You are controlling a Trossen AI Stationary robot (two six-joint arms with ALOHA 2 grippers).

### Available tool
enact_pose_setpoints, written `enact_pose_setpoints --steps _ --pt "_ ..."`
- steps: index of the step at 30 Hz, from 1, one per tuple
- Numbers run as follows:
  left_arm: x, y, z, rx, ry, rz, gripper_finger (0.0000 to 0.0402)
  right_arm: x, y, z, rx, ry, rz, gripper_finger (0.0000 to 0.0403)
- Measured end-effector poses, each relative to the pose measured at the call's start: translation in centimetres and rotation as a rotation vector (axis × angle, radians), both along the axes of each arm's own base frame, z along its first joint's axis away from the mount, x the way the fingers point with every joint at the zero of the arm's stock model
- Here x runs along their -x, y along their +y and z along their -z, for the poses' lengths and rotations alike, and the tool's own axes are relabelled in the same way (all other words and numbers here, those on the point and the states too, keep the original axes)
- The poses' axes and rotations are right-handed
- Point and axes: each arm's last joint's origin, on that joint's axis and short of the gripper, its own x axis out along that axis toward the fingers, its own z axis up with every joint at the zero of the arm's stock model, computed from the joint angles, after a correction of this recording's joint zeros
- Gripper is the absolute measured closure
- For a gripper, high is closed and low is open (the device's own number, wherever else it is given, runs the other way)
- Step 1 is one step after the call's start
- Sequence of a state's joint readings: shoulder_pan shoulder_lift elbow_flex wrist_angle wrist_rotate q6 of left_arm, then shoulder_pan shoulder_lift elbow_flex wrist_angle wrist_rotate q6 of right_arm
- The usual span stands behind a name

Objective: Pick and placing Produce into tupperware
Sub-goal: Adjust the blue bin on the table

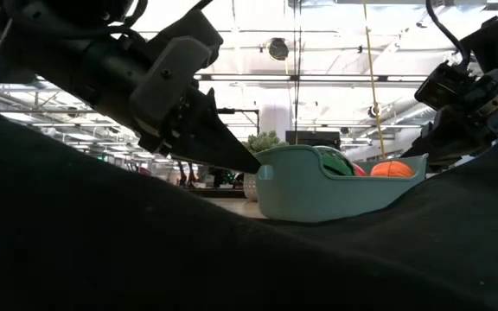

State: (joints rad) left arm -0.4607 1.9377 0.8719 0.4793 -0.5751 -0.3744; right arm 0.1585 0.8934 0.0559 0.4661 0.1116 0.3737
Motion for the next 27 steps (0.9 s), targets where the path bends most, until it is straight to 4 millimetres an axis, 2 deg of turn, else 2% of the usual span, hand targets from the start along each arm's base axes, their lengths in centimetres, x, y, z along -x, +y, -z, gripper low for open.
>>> enact_pose_setpoints --steps 27 --pt "-1.4 3.5 0.1 -0.035 0.036 -0.003 0.0401 -1.3 0.5 1.1 -0.020 0.000 -0.094 0.0403"
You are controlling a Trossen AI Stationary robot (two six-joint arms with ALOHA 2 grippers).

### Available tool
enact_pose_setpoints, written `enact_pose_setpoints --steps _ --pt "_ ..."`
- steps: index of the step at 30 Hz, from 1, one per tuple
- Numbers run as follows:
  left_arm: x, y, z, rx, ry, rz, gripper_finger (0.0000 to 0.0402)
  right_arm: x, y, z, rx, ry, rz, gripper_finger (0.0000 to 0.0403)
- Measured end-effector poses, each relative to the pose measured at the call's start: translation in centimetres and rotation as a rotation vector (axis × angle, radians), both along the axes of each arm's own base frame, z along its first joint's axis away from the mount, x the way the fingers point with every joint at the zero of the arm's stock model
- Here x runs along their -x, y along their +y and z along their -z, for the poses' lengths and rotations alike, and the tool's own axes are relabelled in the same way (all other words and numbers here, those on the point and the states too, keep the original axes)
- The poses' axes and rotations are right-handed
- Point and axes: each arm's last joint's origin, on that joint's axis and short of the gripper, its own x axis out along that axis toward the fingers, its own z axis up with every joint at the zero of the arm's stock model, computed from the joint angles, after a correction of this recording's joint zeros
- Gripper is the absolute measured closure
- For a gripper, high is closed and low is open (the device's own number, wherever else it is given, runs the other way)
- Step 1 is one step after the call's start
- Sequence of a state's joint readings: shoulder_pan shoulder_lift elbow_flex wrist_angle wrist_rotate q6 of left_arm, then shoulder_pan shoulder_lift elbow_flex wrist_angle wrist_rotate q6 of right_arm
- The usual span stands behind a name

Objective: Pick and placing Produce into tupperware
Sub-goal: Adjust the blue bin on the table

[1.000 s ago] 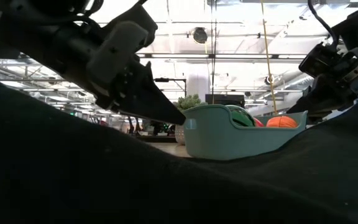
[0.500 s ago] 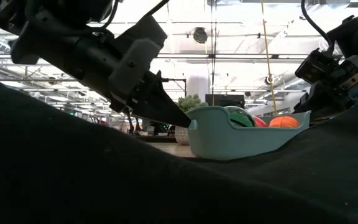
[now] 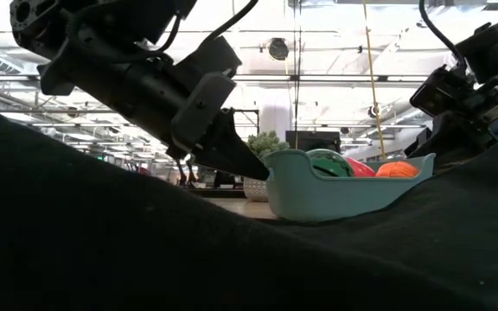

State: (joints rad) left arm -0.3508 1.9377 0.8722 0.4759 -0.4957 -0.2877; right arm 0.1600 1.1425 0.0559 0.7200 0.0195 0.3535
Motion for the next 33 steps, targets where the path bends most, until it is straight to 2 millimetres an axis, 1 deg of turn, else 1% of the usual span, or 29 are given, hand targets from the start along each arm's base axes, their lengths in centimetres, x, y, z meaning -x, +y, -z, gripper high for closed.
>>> enact_pose_setpoints --steps 8,15,22,26,33 --pt "-0.2 0.5 0.0 0.010 0.007 0.012 0.0400 0.0 0.5 0.2 0.002 0.007 -0.080 0.0403" --pt "-0.2 0.5 0.0 0.005 0.010 0.019 0.0400 -0.1 0.6 -0.2 0.011 -0.037 -0.091 0.0403" --pt "-0.2 0.5 0.0 0.003 0.010 0.020 0.0399 -0.2 0.6 0.0 0.012 -0.029 -0.091 0.0403" --pt "-0.2 0.6 0.0 0.003 0.010 0.018 0.0401 -0.2 0.6 0.5 0.019 0.016 -0.091 0.0403" --pt "-0.2 0.6 0.0 -0.004 0.013 0.019 0.0400 -1.1 0.9 0.6 0.027 0.035 -0.110 0.0403"
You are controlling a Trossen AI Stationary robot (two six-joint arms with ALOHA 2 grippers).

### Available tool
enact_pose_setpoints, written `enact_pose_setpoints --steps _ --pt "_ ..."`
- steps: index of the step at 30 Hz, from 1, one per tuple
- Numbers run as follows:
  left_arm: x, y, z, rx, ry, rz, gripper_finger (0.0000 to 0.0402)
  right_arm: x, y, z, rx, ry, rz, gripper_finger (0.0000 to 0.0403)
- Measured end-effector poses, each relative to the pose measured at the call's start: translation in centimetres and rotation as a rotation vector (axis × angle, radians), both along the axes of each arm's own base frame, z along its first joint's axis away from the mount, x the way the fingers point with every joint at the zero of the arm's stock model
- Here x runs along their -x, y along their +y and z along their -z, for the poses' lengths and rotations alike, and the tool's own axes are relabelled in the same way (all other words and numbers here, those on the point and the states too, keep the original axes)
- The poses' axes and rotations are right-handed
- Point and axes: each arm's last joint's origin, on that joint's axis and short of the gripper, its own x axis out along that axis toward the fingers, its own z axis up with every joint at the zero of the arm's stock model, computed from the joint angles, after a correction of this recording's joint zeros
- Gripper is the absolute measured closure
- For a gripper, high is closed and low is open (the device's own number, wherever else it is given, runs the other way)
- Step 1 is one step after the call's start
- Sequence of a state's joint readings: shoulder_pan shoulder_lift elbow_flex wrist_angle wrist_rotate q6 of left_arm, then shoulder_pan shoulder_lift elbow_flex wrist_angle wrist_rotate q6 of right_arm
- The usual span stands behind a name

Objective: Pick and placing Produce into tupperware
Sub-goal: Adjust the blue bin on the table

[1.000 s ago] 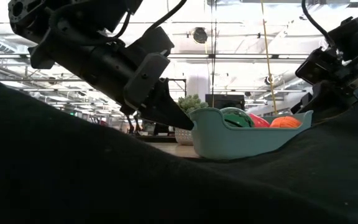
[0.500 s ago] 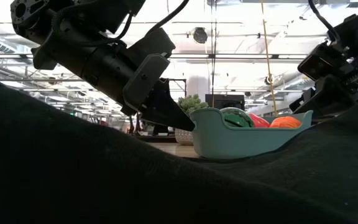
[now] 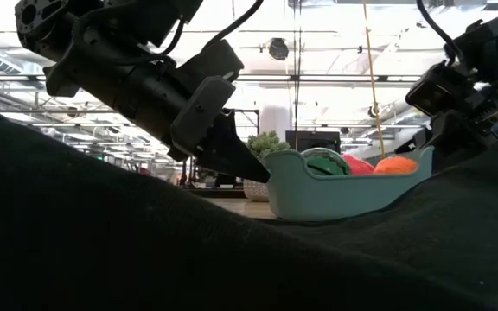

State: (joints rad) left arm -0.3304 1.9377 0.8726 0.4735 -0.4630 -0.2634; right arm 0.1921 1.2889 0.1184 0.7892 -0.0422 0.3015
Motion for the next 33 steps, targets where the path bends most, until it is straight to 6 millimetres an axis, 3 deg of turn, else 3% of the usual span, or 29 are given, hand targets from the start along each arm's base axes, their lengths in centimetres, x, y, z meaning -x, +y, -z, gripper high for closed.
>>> enact_pose_setpoints --steps 10,26,33 --pt "0.1 0.1 0.0 -0.015 0.013 -0.014 0.0397 -1.7 0.4 0.1 0.003 0.029 -0.020 0.0403" --pt "0.3 0.0 0.1 -0.040 0.029 -0.031 0.0394 -2.4 0.5 -0.4 0.003 -0.020 -0.025 0.0403" --pt "0.8 -0.1 -0.8 -0.067 0.053 -0.017 0.0394 -2.6 0.4 -0.4 0.009 -0.026 -0.010 0.0403"
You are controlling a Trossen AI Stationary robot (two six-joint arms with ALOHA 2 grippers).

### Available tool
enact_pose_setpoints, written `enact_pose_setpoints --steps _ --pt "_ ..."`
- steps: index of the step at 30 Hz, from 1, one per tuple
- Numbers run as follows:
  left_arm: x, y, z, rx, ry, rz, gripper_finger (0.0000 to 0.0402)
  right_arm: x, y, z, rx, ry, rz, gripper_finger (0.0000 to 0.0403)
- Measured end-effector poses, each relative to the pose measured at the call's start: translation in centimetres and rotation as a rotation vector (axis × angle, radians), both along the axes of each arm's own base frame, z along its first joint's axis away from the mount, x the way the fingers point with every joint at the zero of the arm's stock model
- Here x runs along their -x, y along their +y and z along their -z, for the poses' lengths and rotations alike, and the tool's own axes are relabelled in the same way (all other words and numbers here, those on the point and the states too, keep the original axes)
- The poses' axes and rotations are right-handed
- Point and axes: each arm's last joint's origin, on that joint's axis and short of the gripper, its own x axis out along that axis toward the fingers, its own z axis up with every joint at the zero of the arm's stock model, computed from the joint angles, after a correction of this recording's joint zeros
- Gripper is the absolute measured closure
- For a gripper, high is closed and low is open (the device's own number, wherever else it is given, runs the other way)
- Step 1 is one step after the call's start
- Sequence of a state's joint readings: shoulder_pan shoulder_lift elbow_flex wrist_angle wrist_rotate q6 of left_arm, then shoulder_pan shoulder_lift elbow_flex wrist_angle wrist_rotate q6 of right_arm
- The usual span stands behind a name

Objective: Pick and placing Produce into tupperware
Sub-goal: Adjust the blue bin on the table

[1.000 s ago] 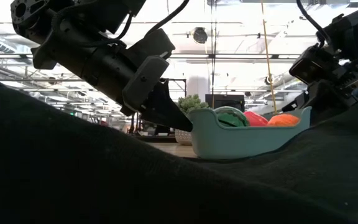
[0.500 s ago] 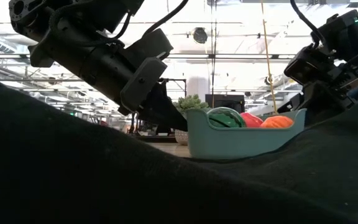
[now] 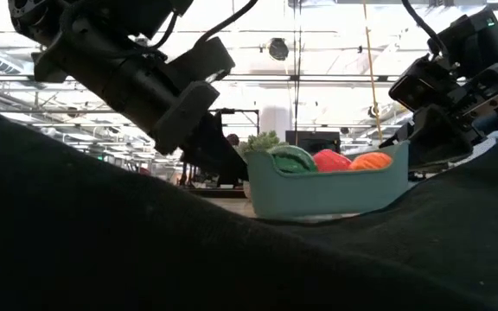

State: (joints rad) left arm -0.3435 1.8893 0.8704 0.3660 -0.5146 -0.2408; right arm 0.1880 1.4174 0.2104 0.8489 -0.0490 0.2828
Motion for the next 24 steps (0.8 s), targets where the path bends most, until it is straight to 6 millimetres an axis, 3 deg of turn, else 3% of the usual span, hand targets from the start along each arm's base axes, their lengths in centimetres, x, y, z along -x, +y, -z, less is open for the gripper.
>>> enact_pose_setpoints --steps 7,24 --pt "0.3 0.1 -0.8 -0.026 0.005 0.000 0.0394 -0.5 -0.1 -0.3 0.007 -0.005 0.007 0.0403" --pt "1.2 -0.4 -0.3 -0.082 0.059 -0.066 0.0394 -3.1 0.2 0.0 0.029 0.032 -0.007 0.0403"
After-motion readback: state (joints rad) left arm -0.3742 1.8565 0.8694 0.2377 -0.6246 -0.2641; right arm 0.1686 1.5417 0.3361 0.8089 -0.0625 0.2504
